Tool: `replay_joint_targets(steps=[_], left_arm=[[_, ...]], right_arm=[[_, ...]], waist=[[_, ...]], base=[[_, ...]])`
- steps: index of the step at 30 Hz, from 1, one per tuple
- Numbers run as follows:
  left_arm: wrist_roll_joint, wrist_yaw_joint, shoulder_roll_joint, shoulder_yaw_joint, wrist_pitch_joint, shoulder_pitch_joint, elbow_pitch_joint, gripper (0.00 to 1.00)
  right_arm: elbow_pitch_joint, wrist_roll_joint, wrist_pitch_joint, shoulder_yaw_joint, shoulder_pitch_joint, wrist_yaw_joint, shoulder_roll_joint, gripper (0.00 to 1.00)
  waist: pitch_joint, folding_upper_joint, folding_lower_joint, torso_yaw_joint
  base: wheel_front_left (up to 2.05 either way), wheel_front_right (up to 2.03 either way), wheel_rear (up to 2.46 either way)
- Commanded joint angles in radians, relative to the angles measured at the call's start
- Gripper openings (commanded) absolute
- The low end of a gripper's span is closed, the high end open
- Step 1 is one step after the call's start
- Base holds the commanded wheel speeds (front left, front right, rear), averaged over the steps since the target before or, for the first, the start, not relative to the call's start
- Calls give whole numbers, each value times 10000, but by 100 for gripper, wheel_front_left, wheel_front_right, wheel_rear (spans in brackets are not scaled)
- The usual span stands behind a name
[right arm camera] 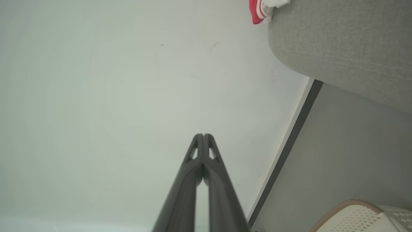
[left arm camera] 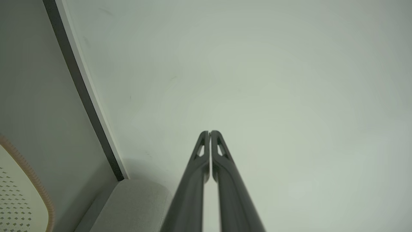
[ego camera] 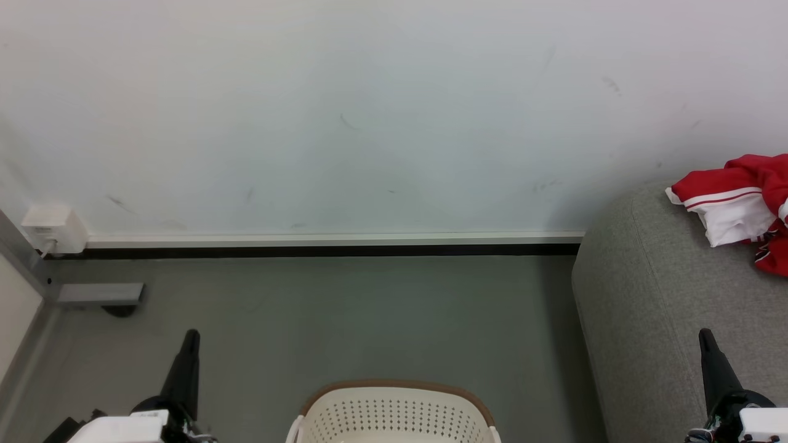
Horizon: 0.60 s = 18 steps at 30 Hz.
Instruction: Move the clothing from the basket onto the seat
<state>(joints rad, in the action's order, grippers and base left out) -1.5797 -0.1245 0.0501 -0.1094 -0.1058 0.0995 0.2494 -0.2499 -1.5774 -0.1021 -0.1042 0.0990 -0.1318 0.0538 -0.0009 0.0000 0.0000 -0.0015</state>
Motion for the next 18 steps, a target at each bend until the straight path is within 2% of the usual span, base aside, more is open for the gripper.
replay_joint_targets(steps=[1, 18], left_arm=[[-190, -79, 16, -50, -76, 122, -52, 0], [-393, -92, 1, -74, -122, 140, -61, 0]], right_arm=[[79, -256, -59, -57, 117, 20, 6, 0], [85, -380, -114, -98, 163, 21, -8, 0]], waist=[[13, 0, 0, 5], [40, 0, 0, 15]], base=[[0, 0, 0], [0, 0, 0]])
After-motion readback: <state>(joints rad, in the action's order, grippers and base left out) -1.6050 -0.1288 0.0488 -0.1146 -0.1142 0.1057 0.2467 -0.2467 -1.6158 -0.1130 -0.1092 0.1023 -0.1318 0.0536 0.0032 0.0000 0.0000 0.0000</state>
